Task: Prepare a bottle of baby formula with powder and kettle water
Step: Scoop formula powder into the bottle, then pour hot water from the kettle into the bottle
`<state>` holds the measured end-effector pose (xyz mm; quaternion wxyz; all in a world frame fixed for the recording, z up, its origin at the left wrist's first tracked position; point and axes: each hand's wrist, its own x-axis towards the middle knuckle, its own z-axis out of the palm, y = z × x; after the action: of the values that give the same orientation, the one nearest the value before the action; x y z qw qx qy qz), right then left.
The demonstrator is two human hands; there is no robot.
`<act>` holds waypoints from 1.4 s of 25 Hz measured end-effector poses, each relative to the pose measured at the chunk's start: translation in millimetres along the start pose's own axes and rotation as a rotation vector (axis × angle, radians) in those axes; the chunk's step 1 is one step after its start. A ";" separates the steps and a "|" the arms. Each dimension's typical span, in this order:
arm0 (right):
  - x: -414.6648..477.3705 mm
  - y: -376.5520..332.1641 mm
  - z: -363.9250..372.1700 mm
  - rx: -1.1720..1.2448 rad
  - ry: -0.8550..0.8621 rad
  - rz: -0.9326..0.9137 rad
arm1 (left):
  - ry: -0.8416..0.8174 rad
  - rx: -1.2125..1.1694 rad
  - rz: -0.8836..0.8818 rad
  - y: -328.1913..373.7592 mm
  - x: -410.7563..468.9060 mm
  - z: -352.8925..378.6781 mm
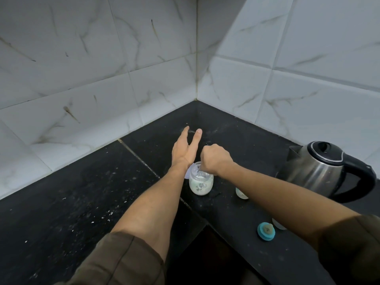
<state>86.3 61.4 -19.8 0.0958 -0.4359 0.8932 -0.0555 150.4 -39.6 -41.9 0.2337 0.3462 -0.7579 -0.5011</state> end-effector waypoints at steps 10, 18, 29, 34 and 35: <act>-21.6 69.8 -72.6 0.191 0.386 0.194 | -0.060 0.073 0.192 44.1 -8.8 48.9; -85.7 182.6 -93.2 0.166 0.543 0.477 | -0.318 0.105 0.264 100.8 -48.3 150.8; -159.8 290.6 -75.2 0.257 0.319 0.807 | -0.446 0.086 -0.016 121.0 -85.9 237.6; -169.7 304.4 -68.1 0.459 0.273 0.779 | -0.438 0.061 -0.070 125.5 -87.4 245.8; -171.5 305.1 -67.1 0.515 0.293 0.773 | -0.442 0.062 -0.074 127.8 -87.9 245.3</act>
<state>-59.6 385.1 11.0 0.0873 -0.0220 0.9510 -0.2956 -1.5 206.7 -20.1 0.0324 0.2628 -0.7925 -0.5495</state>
